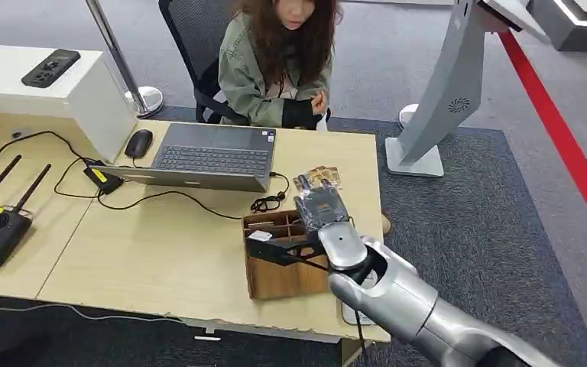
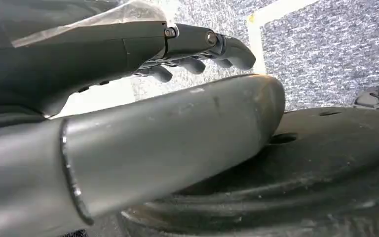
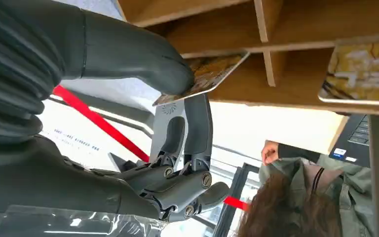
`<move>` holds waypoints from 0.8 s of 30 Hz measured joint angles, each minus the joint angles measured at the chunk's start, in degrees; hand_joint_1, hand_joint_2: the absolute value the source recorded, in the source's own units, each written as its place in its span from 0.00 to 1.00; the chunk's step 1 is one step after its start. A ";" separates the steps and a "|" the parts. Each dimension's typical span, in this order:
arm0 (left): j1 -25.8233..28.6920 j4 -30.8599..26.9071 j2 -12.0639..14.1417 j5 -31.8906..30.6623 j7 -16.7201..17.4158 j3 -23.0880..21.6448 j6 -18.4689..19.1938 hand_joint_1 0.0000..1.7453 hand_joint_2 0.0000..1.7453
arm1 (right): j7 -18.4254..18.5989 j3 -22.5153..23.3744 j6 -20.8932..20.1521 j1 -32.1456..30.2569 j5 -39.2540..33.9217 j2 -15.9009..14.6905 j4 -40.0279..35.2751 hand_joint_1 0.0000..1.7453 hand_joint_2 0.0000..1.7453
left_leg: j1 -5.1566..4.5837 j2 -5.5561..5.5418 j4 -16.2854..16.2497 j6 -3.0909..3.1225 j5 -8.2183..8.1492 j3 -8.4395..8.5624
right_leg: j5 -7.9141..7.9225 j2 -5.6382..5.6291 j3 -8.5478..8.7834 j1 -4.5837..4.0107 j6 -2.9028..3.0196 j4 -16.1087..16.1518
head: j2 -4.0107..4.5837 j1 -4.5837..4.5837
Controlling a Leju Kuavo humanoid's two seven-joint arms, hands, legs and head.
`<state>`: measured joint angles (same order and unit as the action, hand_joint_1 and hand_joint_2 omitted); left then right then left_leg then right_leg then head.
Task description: Pass the card to the sensor for recognition and then transmit it.
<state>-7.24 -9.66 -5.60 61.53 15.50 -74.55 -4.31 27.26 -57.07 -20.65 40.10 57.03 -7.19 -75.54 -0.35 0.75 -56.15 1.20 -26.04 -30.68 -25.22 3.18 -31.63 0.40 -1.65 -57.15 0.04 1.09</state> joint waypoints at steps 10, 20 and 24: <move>0.00 0.00 -0.07 0.13 0.02 0.04 -0.09 0.00 0.00 | 0.09 -0.04 0.00 0.03 -0.33 0.02 0.00 0.81 1.00 | 0.00 0.00 0.00 0.01 -0.01 0.00 | -0.02 0.00 0.00 0.00 0.02 0.00 | 0.00 0.00; 0.00 0.00 -0.13 0.13 0.02 0.04 -0.18 0.00 0.00 | 0.09 -0.04 0.18 0.08 -0.55 0.26 0.00 1.00 1.00 | 0.00 0.00 0.00 -0.01 -0.03 0.00 | -0.03 0.00 0.00 0.00 0.03 0.00 | 0.00 0.00; 0.00 0.00 -0.15 0.24 0.02 0.09 -0.18 0.00 0.00 | 0.09 -0.15 0.74 0.06 -0.96 0.28 0.00 1.00 1.00 | 0.00 0.00 0.00 -0.01 -0.04 0.00 | -0.04 0.00 -0.01 0.00 0.04 0.00 | 0.00 0.00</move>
<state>-7.24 -9.66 -5.75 61.77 15.52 -74.47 -4.48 27.34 -57.22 -19.91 40.16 56.06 -6.91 -75.54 -0.35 0.75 -56.15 1.19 -26.08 -30.68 -25.26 3.18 -31.64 0.40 -1.61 -57.15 0.04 1.09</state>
